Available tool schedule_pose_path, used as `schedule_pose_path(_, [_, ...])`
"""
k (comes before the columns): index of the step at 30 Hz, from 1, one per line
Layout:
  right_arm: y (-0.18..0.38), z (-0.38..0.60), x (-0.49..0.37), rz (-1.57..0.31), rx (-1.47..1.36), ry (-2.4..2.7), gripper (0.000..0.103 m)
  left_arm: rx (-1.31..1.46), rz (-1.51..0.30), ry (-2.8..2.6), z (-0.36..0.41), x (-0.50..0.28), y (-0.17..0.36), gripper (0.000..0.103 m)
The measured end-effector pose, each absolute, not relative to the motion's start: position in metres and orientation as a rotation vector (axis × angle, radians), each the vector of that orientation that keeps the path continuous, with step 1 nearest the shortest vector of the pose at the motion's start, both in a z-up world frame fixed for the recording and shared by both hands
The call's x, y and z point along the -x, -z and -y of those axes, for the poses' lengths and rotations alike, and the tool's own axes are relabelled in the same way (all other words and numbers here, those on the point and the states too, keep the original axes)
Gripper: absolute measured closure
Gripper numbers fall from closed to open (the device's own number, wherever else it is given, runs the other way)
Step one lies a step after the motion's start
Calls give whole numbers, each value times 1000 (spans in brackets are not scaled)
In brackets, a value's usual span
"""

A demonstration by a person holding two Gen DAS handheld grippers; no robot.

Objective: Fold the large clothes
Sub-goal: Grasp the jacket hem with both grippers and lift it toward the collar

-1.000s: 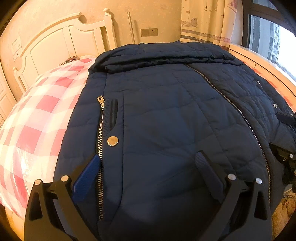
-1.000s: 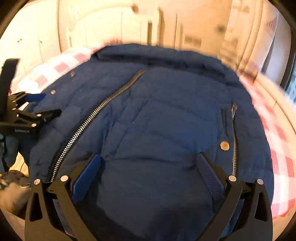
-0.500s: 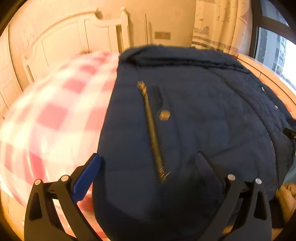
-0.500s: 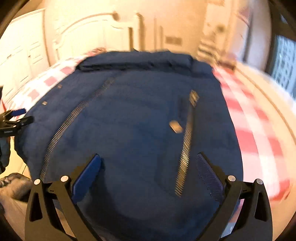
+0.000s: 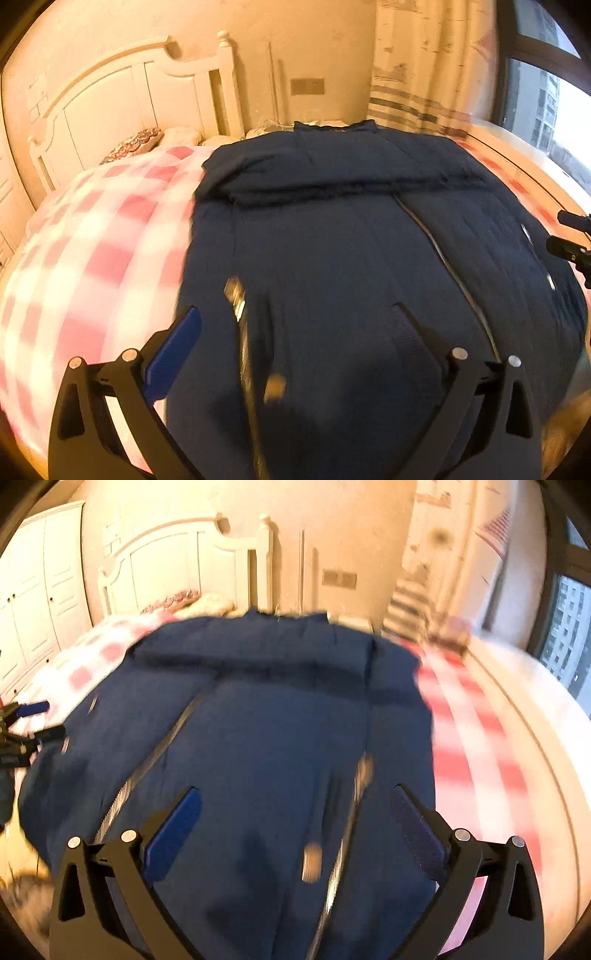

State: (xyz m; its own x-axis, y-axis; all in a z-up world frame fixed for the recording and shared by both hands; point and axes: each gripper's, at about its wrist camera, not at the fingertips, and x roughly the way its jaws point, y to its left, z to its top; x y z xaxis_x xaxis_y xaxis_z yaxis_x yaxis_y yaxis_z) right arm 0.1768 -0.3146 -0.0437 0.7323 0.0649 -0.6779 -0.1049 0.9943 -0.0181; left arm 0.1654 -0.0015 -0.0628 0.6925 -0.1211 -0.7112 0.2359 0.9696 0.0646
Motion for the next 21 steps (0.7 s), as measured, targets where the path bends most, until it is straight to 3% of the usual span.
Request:
schedule_pose_path(5, [97, 331, -268, -1034, -3, -17, 4, -100, -1004, 164, 3, -235, 108, 2])
schedule_pose_path(8, [92, 339, -261, -1016, -63, -47, 5, -78, -940, 178, -12, -224, 89, 3])
schedule_pose_path(13, [64, 354, -172, -868, -136, -158, 5, -41, -834, 214, -69, -167, 62, 2])
schedule_pose_path(21, [86, 399, -22, -793, -207, -170, 5, 16, -890, 207, -146, -72, 97, 2])
